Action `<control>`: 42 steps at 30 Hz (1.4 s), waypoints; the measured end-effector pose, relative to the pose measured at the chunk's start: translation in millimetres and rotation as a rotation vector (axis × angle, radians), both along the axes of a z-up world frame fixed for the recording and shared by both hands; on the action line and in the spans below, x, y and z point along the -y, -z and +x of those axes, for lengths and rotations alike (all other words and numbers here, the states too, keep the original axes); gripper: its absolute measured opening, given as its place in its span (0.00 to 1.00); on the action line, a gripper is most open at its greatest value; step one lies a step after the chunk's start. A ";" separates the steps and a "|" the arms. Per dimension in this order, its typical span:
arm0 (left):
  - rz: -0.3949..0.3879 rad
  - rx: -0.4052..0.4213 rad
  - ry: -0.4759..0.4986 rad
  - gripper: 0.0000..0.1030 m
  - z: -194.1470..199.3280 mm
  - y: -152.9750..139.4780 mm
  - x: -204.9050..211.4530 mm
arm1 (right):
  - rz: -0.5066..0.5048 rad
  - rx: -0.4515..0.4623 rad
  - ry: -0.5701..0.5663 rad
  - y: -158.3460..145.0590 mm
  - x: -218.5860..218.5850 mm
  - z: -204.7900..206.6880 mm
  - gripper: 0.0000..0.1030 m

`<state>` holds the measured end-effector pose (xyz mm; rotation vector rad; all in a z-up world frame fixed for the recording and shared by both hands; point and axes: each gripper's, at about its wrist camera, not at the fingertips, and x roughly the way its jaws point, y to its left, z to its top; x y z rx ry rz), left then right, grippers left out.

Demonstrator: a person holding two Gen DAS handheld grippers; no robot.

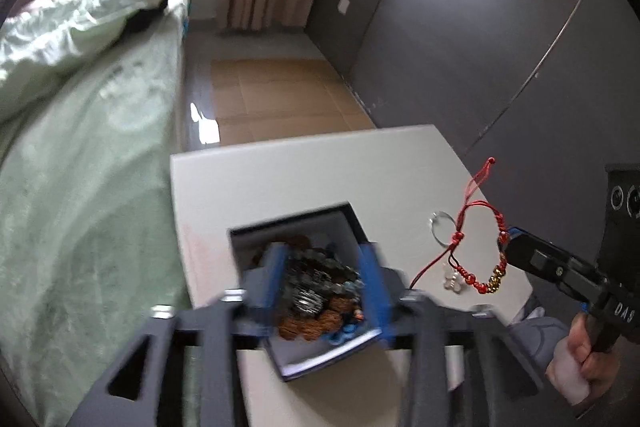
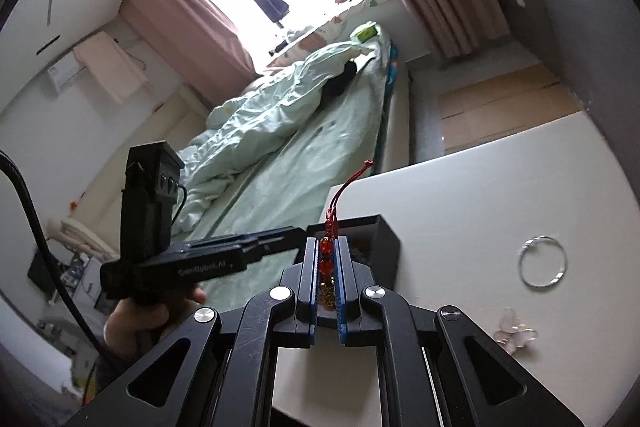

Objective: Organize jewelry
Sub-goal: 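Carry small ring into black box with left tool while right carries red bracelet there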

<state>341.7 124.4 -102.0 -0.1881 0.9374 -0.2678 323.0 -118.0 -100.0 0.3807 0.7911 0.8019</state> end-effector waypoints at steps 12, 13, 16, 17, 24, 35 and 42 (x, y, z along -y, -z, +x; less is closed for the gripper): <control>-0.044 0.108 -0.076 0.73 -20.5 -19.1 -39.5 | -0.026 0.014 -0.094 -19.3 -47.2 16.3 0.08; -0.055 0.120 -0.082 0.81 -23.0 -20.8 -43.6 | -0.032 0.009 -0.099 -19.7 -49.9 18.7 0.09; -0.070 0.135 -0.101 0.91 -27.0 -21.8 -51.6 | -0.057 0.007 -0.108 -20.3 -55.8 23.5 0.09; -0.071 0.132 -0.105 0.91 -27.2 -21.2 -53.4 | -0.064 0.008 -0.110 -20.3 -57.3 24.2 0.09; -0.056 0.144 -0.088 0.92 -29.0 -20.8 -47.4 | -0.117 -0.052 -0.106 -8.2 -53.3 32.9 0.70; -0.026 0.219 0.070 0.91 -32.7 -28.3 25.1 | -0.119 -0.068 0.109 -14.5 55.9 21.9 0.70; 0.016 0.190 0.166 0.91 -31.5 -15.6 76.5 | -0.139 -0.094 0.194 -1.2 103.2 13.8 0.70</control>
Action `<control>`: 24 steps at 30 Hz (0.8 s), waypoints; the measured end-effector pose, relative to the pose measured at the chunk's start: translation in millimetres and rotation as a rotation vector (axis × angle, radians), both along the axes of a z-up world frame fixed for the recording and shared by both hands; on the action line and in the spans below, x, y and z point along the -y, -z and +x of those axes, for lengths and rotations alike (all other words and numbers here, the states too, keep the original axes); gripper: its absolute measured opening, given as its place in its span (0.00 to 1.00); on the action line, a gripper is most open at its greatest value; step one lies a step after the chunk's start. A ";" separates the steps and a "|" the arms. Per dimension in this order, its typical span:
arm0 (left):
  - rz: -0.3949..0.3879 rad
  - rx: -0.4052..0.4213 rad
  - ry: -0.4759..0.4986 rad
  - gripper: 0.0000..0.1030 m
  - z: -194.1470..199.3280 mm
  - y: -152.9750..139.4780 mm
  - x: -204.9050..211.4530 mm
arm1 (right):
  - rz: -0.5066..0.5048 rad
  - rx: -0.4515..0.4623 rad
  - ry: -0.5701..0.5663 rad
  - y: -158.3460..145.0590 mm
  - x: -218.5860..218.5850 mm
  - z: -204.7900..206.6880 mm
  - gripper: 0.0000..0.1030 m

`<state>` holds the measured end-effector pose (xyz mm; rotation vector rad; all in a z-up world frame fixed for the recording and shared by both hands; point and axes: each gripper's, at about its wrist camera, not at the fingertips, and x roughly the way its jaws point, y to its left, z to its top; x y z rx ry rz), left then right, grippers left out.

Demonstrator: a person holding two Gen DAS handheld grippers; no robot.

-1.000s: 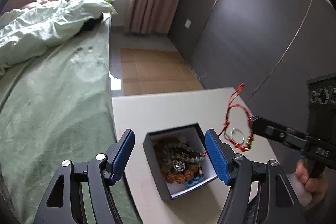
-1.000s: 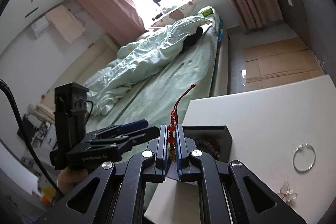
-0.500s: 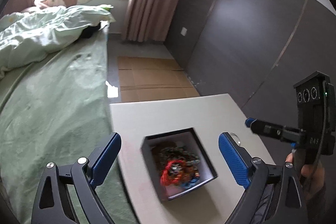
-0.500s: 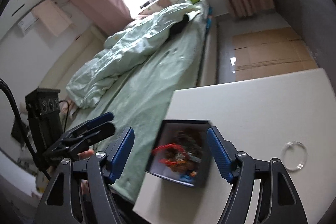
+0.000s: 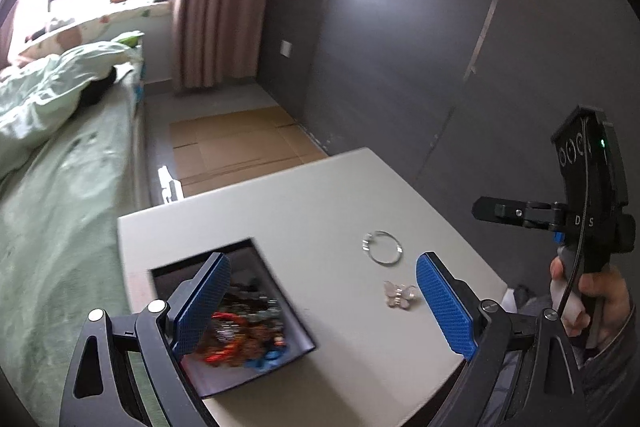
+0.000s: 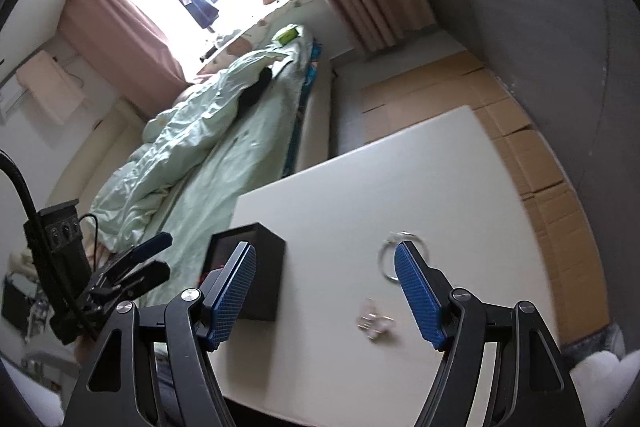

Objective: Organize jewelry
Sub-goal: 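Carry small ring into black box with left tool while right carries red bracelet there, then grasp the pink butterfly brooch with the left tool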

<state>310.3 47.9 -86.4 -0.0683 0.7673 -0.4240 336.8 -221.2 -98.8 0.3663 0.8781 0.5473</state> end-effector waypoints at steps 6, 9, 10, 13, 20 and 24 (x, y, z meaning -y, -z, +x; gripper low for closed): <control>0.020 -0.012 0.064 0.91 -0.7 9.4 36.6 | -0.052 -0.002 0.003 5.5 14.9 -6.3 0.70; 0.030 -0.038 0.086 0.91 1.8 20.5 51.6 | -0.074 -0.016 0.010 12.8 24.0 -8.7 0.72; 0.037 -0.046 0.090 0.91 3.0 24.6 55.5 | -0.078 -0.021 0.017 15.1 27.2 -9.2 0.80; 0.064 -0.071 0.114 0.91 4.7 37.5 69.4 | -0.078 -0.026 0.044 22.0 39.1 -11.9 0.90; 0.112 -0.106 0.183 0.91 5.2 65.6 99.5 | -0.049 -0.056 0.098 38.5 66.7 -15.6 1.00; 0.145 -0.119 0.193 0.88 7.7 78.0 113.2 | -0.061 -0.096 0.111 52.4 76.1 -9.6 1.00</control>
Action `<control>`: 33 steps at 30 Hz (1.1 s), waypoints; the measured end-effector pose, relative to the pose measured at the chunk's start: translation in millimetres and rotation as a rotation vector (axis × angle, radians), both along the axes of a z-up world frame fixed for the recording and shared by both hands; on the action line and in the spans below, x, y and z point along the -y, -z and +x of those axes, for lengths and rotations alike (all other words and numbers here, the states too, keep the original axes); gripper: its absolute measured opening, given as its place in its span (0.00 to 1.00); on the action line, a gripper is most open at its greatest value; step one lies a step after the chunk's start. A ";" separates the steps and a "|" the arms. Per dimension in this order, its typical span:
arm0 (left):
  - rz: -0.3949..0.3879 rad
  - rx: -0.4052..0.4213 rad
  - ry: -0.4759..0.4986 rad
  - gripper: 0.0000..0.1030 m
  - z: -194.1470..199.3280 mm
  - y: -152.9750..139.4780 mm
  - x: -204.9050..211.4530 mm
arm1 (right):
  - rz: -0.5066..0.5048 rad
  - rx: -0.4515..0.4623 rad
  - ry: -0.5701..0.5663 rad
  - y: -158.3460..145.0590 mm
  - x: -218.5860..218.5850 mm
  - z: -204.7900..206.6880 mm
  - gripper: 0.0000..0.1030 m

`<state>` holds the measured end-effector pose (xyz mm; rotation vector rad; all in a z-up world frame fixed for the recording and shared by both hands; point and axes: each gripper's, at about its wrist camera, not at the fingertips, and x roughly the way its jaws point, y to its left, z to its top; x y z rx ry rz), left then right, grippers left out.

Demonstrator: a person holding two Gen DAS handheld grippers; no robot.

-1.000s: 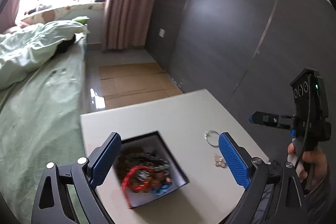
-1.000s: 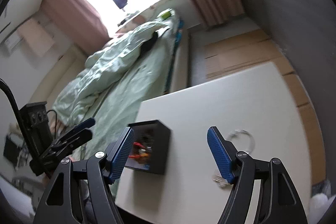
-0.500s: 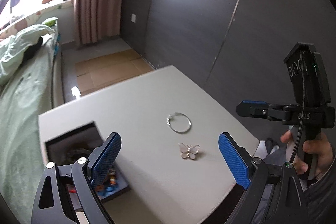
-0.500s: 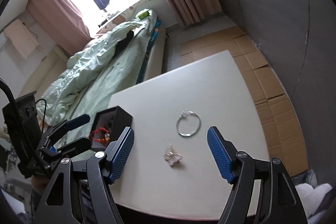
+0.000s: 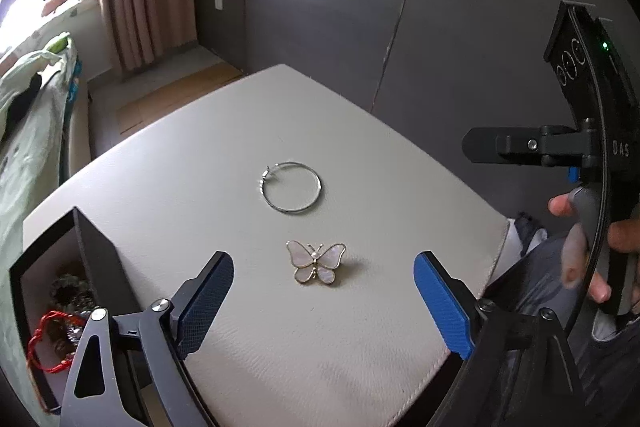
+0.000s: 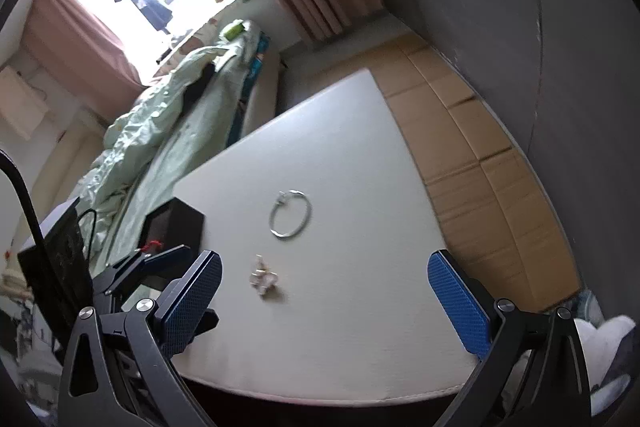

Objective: Organize jewelry
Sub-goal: 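Grasp the pink butterfly brooch with the left tool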

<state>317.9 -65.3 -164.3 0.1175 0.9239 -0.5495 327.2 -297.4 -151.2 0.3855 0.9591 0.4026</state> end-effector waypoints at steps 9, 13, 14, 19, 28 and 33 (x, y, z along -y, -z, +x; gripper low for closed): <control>0.035 -0.047 -0.005 0.78 15.2 23.6 14.3 | 0.053 -0.027 0.040 19.1 19.5 5.8 1.00; 0.049 -0.060 0.001 0.71 21.6 33.8 21.2 | 0.078 -0.029 0.039 21.1 20.5 9.0 1.00; 0.053 -0.057 0.001 0.70 21.7 35.0 22.3 | 0.080 -0.031 0.038 21.4 20.0 9.7 1.00; 0.081 -0.037 0.003 0.60 21.5 39.0 27.0 | 0.090 -0.041 0.032 21.8 14.8 12.9 1.00; 0.083 -0.046 -0.022 0.42 18.3 34.5 15.1 | 0.070 -0.021 0.005 15.0 -1.1 12.0 1.00; 0.031 -0.004 -0.041 0.42 18.3 9.8 2.4 | 0.022 0.029 0.046 6.1 -1.1 11.3 1.00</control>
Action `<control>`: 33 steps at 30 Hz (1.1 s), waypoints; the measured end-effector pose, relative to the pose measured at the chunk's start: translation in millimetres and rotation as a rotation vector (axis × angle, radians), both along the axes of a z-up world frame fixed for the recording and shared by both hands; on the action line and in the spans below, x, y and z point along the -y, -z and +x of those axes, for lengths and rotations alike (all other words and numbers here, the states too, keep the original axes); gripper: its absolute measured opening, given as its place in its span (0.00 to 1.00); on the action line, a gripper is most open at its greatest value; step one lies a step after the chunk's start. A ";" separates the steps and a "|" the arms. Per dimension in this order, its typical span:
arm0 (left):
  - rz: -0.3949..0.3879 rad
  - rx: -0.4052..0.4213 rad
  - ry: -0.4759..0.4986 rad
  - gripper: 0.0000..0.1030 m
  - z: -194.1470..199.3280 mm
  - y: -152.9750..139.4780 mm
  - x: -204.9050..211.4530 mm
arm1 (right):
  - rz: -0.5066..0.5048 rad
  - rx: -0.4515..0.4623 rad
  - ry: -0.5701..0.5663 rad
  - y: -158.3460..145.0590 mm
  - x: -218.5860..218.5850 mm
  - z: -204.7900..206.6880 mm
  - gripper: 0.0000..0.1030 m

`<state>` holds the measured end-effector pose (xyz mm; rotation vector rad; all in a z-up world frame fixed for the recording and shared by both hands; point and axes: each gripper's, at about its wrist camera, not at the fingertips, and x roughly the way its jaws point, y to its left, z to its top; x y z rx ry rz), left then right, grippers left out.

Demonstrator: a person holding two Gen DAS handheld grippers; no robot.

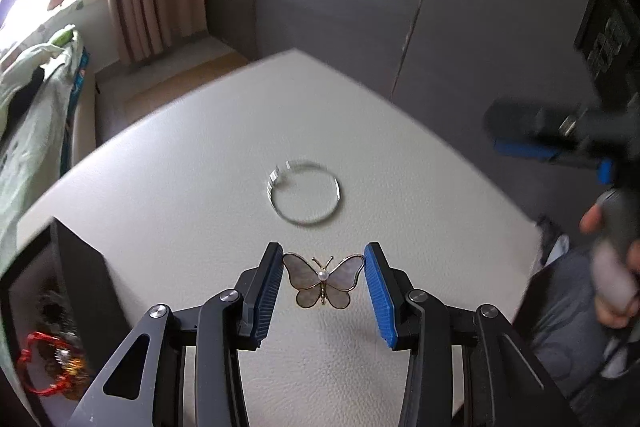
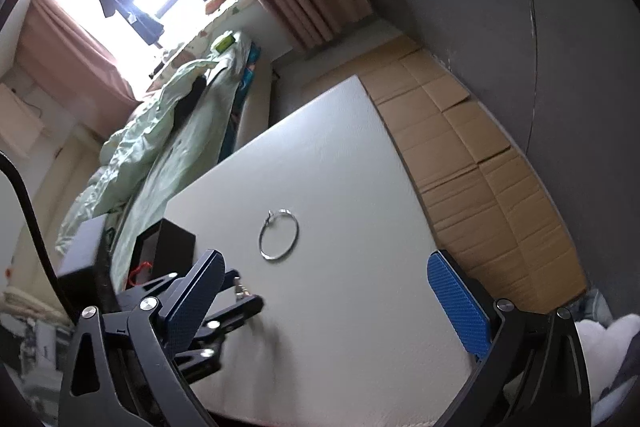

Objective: Organize jewelry
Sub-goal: 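Grasp the pink butterfly brooch with the left tool, then carry butterfly brooch over black box with left tool while right approaches silver hoop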

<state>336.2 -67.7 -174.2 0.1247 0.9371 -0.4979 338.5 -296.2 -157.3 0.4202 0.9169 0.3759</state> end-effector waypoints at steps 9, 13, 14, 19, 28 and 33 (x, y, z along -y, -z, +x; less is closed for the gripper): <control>-0.057 0.046 -0.097 0.42 9.1 -26.6 -31.9 | -0.076 0.019 -0.036 -3.0 -23.7 4.7 0.80; -0.086 0.069 -0.132 0.42 8.3 -40.8 -48.0 | -0.128 0.033 -0.081 -3.0 -40.6 7.6 0.75; -0.090 0.074 -0.142 0.42 8.7 -43.6 -51.7 | -0.140 0.036 -0.102 -2.6 -45.6 9.5 0.70; -0.109 0.092 -0.187 0.42 12.6 -55.2 -73.9 | -0.217 0.032 -0.198 0.7 -65.0 23.7 0.57; -0.162 0.106 -0.258 0.42 20.4 -69.9 -109.3 | -0.486 0.074 -0.449 -2.9 -109.8 50.9 0.51; -0.158 0.109 -0.305 0.42 22.8 -70.7 -128.1 | -0.613 0.088 -0.574 2.9 -134.1 59.8 0.40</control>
